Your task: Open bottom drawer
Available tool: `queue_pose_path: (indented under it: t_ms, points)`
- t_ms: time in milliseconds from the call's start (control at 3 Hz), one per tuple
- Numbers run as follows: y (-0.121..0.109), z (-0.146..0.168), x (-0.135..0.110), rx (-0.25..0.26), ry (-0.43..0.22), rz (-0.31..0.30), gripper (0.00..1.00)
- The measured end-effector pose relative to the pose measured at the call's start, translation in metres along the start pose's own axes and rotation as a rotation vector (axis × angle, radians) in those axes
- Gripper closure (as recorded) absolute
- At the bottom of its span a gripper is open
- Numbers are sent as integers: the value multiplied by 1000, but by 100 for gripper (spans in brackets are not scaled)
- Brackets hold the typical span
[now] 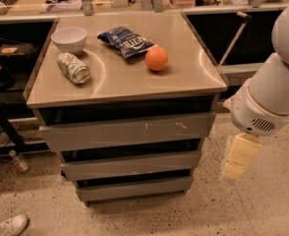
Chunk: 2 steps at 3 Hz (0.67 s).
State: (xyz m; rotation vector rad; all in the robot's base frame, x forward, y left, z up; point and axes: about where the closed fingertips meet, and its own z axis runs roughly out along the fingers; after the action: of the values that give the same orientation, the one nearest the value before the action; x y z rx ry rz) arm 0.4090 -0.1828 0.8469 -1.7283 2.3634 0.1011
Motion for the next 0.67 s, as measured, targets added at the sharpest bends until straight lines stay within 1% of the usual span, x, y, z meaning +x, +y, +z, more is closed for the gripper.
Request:
queue_pose_path:
  t_ms: [333,667]
  points:
    - [9,12,2,-43,-24,4,0]
    - [42,57,-8,-119,-97,-18,0]
